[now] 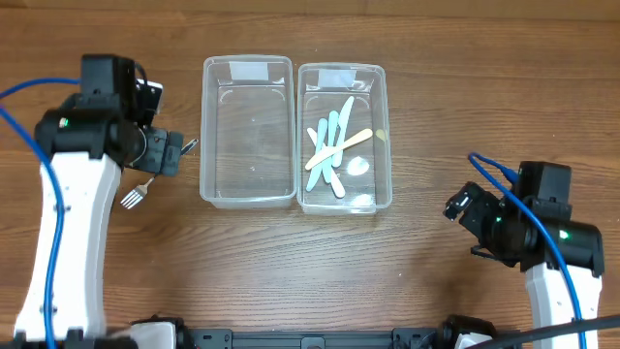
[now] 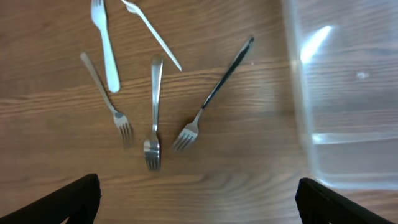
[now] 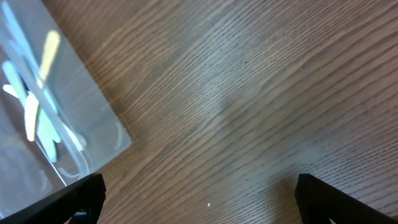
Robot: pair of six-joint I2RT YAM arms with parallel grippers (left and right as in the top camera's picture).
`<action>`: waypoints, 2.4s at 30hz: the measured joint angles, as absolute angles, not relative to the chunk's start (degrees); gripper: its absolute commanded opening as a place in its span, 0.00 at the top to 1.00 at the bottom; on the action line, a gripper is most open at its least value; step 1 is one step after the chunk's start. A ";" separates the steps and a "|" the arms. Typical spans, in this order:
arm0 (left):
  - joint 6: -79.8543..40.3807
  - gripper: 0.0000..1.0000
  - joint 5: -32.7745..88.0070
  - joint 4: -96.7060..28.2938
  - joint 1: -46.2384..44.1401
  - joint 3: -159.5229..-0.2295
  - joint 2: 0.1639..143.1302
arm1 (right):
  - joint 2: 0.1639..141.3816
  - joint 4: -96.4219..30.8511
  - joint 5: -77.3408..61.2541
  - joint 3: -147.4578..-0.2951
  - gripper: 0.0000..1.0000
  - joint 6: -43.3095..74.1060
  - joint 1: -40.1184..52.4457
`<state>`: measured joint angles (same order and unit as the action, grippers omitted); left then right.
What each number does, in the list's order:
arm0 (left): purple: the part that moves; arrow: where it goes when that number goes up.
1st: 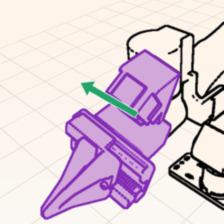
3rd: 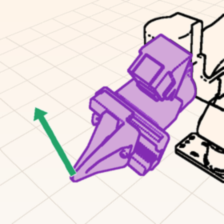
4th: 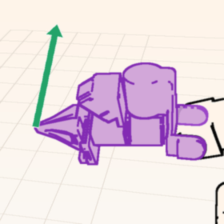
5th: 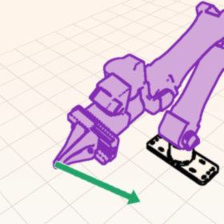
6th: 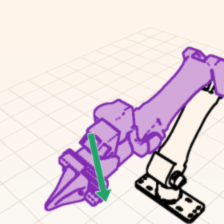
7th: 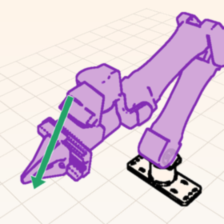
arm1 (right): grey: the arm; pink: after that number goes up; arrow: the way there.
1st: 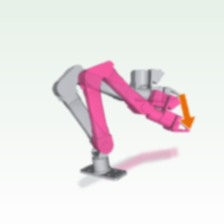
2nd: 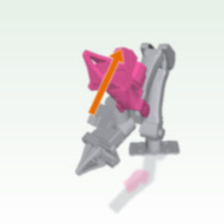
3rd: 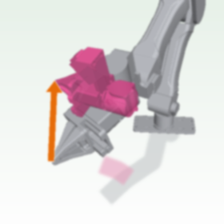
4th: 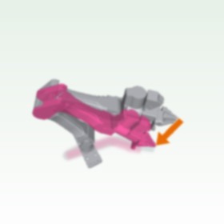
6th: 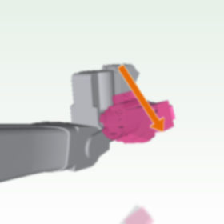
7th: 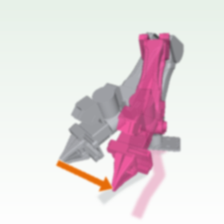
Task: Pack container
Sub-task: 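Retract the right arm to the right side of the table, then lower the left gripper over the forks left of the left container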
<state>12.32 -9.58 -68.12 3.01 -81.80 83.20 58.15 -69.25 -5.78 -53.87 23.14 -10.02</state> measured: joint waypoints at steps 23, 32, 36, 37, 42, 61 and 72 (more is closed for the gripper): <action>27.68 0.00 0.75 -46.39 14.24 -65.17 96.51 | 60.71 -68.07 -4.56 -53.87 0.00 22.46 -10.02; 31.77 0.00 2.42 -43.22 14.24 -65.08 104.38 | 60.71 -68.10 -4.45 -53.87 0.00 22.44 -10.02; 32.23 0.00 2.37 -42.85 14.24 -65.21 107.92 | 60.71 -68.12 -4.43 -53.87 0.00 22.46 -10.04; 32.21 0.00 2.37 -42.78 14.24 -65.23 107.94 | 60.71 -68.10 -4.34 -53.87 0.00 22.46 -10.02; 32.18 0.14 2.28 -42.78 14.24 -65.25 108.03 | 60.71 -68.14 -4.21 -53.87 0.00 22.46 -10.02; 33.19 0.83 1.98 -43.44 14.24 -65.34 108.12 | 60.71 -68.10 -4.21 -53.87 0.00 22.46 -10.02; 33.19 0.96 2.07 -43.53 14.24 -65.34 108.14 | 60.71 -68.05 -4.19 -53.87 0.00 22.46 -10.02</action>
<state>33.19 2.07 -43.53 14.24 -65.34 108.14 60.71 -68.05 -4.19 -53.87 22.46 -10.02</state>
